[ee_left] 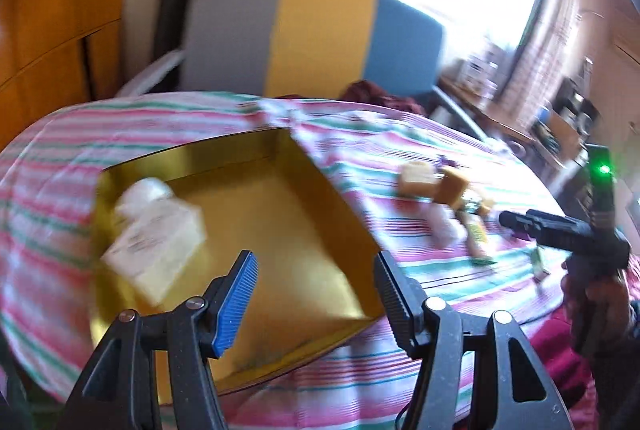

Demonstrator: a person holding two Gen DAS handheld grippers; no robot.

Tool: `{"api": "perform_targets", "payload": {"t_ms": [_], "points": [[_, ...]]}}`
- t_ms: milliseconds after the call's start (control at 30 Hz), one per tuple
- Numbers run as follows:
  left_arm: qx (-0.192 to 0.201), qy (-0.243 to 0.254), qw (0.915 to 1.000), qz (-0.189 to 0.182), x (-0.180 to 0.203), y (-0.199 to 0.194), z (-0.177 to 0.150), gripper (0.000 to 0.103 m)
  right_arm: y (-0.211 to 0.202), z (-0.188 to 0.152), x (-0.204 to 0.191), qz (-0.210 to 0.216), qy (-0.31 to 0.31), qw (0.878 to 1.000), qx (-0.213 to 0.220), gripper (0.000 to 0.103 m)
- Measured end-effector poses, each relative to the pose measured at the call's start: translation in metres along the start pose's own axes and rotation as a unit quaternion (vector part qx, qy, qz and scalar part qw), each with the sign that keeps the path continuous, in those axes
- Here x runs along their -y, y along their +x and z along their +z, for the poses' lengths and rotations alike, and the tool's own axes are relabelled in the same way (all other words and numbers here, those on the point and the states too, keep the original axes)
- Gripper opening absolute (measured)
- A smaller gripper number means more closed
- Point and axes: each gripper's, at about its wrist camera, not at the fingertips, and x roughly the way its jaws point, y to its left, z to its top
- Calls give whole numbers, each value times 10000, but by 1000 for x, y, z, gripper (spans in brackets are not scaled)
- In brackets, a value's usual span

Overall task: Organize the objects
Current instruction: 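Move the left tool back toward the yellow sponges, then grasp a yellow sponge with the left tool while the right tool grasps the WEIDAN cracker pack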

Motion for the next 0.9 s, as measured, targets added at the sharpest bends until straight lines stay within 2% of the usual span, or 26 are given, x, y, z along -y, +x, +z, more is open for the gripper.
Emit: {"api": "perform_targets", "payload": {"t_ms": [67, 167, 300, 367, 467, 533, 667, 900], "points": [[-88, 208, 9996, -143, 20, 9, 8, 61, -6, 3, 40, -264, 333, 9991, 60, 100], [-440, 428, 9972, -416, 50, 30, 16, 61, -13, 6, 90, -648, 762, 9947, 222, 101], [-679, 780, 9931, -544, 86, 53, 22, 61, -18, -1, 146, -1049, 1319, 9847, 443, 102], [-684, 922, 9924, -432, 101, 63, 24, 61, -18, -11, 171, -1066, 1793, 9769, 472, 102], [-756, 1096, 9908, -250, 120, 82, 29, 61, -17, -20, 203, -771, 2582, 9622, 392, 102], [-789, 1227, 9890, -261, 134, 94, 35, 61, -19, -22, 215, -651, 2837, 9556, 459, 102], [-786, 1626, 9831, -299, 164, 120, 49, 61, -21, -26, 221, -506, 3023, 9509, 438, 102], [-828, 2229, 9705, -404, 202, 168, 65, 61, -15, -23, 210, -333, 2848, 9571, 424, 102]]}}
